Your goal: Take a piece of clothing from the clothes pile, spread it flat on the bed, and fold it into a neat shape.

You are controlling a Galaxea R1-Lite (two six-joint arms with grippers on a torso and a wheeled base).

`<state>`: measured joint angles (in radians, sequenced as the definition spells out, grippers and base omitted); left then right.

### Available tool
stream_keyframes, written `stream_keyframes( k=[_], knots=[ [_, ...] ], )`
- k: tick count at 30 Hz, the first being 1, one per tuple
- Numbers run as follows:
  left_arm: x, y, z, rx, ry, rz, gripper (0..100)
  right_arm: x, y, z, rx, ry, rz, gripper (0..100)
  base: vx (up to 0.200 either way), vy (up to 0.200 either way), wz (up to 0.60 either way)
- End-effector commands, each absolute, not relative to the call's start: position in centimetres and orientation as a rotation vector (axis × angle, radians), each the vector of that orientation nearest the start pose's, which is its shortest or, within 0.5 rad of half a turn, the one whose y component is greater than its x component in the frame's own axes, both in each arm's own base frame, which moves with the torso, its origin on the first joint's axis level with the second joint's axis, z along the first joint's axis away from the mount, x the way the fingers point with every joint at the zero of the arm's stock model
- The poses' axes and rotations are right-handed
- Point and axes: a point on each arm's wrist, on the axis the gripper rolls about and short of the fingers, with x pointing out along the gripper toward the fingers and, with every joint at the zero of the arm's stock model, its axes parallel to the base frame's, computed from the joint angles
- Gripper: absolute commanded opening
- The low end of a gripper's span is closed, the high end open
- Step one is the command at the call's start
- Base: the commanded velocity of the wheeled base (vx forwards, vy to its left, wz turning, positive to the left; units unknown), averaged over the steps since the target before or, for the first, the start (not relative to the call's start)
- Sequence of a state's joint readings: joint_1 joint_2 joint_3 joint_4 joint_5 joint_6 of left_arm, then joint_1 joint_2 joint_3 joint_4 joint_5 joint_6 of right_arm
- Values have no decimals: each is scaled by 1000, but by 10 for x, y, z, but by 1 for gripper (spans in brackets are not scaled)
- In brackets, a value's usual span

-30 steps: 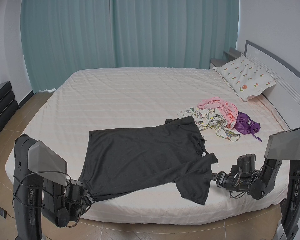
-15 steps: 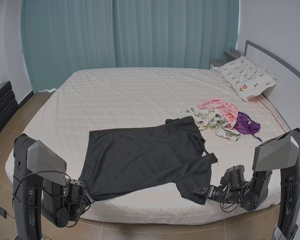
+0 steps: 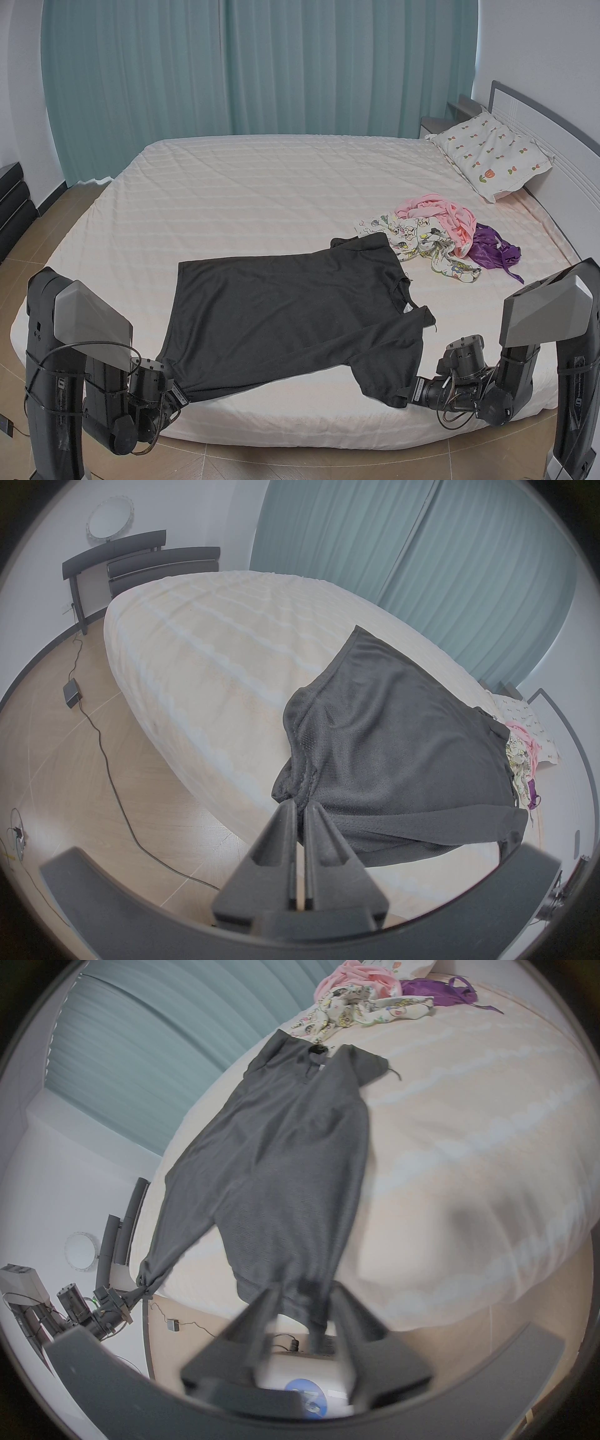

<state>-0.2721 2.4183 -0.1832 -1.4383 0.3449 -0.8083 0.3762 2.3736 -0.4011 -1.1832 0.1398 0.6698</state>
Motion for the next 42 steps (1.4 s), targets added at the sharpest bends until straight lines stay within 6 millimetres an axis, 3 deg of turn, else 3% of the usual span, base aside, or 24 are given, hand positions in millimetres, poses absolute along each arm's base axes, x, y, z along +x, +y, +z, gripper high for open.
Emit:
stream_keyframes(
  k=[1,8,15,23,35,42],
  knots=[
    [241,-56,-57,-528,673,378,0,263,93,-47,537,920,163,0,0,0,0],
    [235,-50,-57,-527,683,397,0,240,64,-30,537,946,134,0,0,0,0],
    [229,-47,-53,-476,680,372,0,214,49,-19,503,969,128,0,0,0,0],
    [211,-43,-50,-395,722,356,0,183,46,-22,437,1064,120,0,0,0,0],
    [208,-43,-51,-387,739,360,0,171,63,-25,323,1107,70,0,0,0,0],
    [208,-42,-52,-399,742,367,0,175,60,1,321,946,62,0,0,0,0]
  ],
)
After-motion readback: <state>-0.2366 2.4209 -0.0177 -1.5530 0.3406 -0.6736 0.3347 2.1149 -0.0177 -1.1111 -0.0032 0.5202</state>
